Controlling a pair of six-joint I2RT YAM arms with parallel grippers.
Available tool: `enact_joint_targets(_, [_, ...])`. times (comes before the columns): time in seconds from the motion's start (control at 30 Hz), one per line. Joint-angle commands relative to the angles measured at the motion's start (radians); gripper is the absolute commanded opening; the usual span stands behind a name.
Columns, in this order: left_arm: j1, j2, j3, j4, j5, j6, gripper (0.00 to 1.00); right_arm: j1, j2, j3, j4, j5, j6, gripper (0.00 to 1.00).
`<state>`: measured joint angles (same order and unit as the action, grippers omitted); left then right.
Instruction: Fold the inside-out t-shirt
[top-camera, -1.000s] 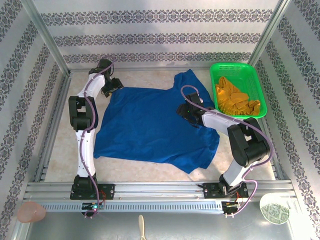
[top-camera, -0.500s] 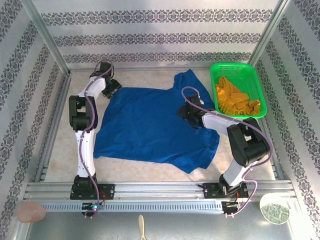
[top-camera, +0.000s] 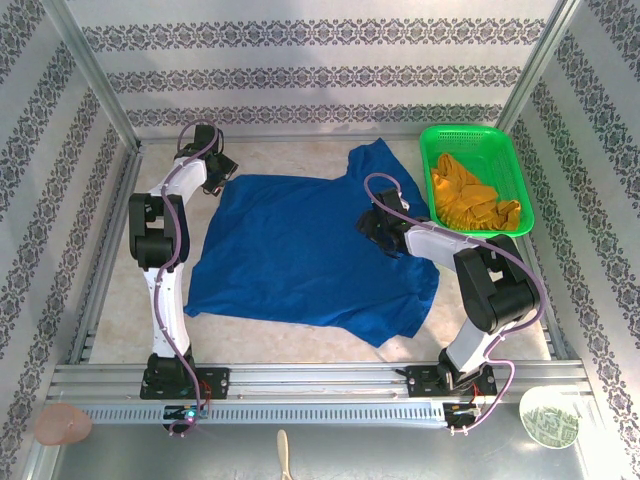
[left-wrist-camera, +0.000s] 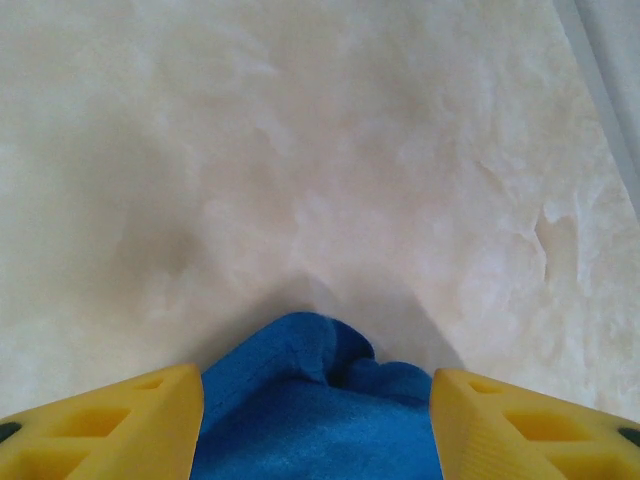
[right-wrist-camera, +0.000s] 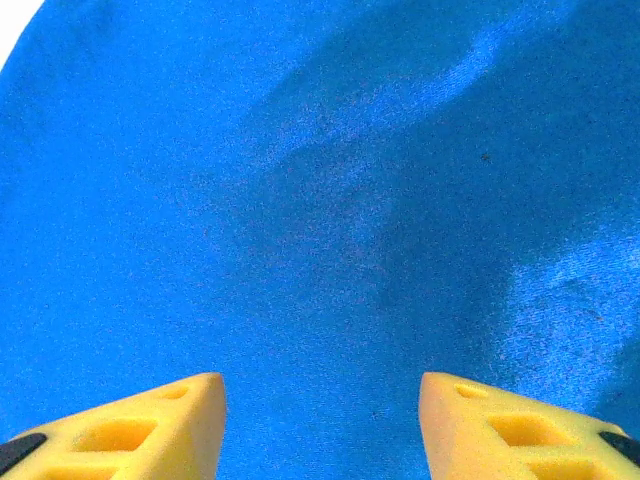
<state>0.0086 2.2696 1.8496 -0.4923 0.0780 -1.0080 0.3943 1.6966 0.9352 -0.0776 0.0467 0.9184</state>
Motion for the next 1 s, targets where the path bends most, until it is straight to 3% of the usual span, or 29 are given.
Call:
enact_joint_targets(0.0, [0.009,0.033,0.013,0.019,0.014,-0.059,0.61,-0.012,0.014,-0.004,-0.002,0.032,0.016,0.54])
enact_joint_targets(0.2, [-0.001,0.085,0.072,-0.005,0.029,-0.075,0.57,-0.012,0.017,-0.005,-0.006,0.037,0.029,0.54])
enact_joint_targets(0.3, [-0.007,0.106,0.091,-0.002,0.034,-0.088,0.5,-0.012,0.015,-0.006,-0.01,0.043,0.041,0.54])
enact_joint_targets(0.37, [-0.009,0.119,0.102,-0.003,0.037,-0.092,0.39,-0.014,0.014,-0.007,-0.014,0.049,0.052,0.54])
enact_joint_targets(0.53, [-0.006,0.126,0.129,-0.005,0.03,-0.071,0.0,-0.02,0.008,-0.011,-0.029,0.062,0.081,0.54])
enact_joint_targets(0.97, [0.039,0.052,0.197,0.04,0.083,-0.002,0.0,-0.045,0.069,0.002,-0.084,0.052,0.194,0.5])
